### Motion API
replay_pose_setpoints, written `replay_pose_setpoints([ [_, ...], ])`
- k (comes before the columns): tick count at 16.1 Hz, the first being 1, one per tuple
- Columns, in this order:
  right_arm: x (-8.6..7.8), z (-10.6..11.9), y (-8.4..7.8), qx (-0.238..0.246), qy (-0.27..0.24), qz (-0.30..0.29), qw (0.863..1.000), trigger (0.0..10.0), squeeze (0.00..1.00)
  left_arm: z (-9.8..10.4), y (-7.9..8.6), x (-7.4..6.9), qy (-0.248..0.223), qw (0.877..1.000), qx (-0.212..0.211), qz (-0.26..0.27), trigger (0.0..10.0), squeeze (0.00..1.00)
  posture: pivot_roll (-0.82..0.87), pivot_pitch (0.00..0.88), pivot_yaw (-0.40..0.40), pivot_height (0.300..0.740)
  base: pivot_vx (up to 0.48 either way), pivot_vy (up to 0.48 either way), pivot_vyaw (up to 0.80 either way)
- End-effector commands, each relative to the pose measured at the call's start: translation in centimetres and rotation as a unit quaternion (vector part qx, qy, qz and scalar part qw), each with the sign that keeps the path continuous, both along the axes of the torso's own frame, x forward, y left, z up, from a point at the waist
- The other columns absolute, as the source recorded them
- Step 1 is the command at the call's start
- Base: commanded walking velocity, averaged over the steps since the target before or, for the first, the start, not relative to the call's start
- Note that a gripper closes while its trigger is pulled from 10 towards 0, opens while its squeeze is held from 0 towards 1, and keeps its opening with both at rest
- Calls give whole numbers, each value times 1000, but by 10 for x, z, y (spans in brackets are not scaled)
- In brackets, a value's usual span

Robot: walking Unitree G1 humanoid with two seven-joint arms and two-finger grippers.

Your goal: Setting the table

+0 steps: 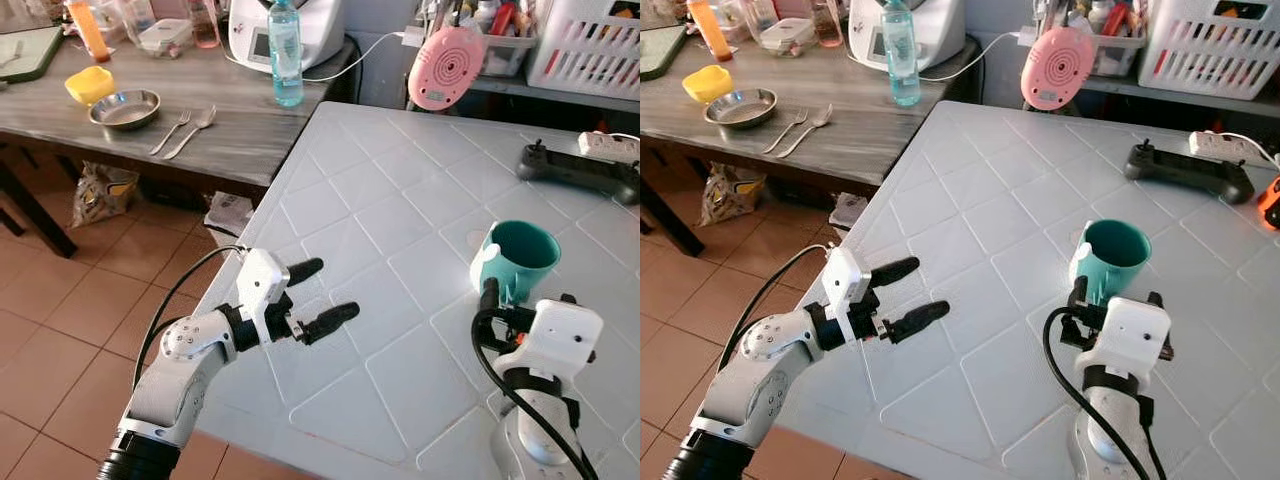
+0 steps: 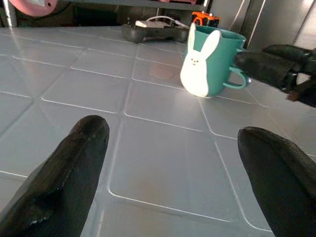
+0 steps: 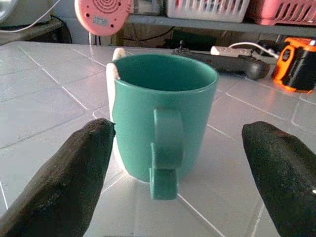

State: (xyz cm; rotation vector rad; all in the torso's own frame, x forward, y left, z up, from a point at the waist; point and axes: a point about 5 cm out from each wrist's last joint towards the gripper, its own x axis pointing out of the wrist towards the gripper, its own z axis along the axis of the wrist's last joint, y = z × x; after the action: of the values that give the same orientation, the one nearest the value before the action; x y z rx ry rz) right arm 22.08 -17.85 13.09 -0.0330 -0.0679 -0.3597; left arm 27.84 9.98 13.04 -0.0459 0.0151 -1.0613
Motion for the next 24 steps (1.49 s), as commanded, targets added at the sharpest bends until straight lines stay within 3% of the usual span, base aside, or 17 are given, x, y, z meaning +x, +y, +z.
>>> replay_pose_setpoints([
  [1,1,-1,0,13,-3,-9,1000,10000,0,5,-3,0,-6,1000,3,-20,10000,0,54,121,33,740,0,0,0],
  [3,8,-2,2,14,-7,-7,1000,10000,0,5,-4,-2,2,999,6,-33,10000,0,56,120,33,740,0,0,0],
  [5,10,-2,5,17,-9,-4,1000,2392,0,7,-3,-5,3,999,7,-38,10000,0,60,121,32,740,0,0,0],
  [6,11,-2,5,18,-10,-5,1000,0,0,8,-3,-6,4,999,6,-38,10000,0,61,122,31,740,0,0,0],
  [14,7,-11,3,47,2,-24,999,0,0,21,-7,-9,6,999,4,-47,10000,0,58,126,39,740,0,0,0],
  [24,13,-9,5,42,-7,-13,999,0,0,20,-7,-10,10,999,1,-43,10000,0,61,125,36,740,0,0,0],
])
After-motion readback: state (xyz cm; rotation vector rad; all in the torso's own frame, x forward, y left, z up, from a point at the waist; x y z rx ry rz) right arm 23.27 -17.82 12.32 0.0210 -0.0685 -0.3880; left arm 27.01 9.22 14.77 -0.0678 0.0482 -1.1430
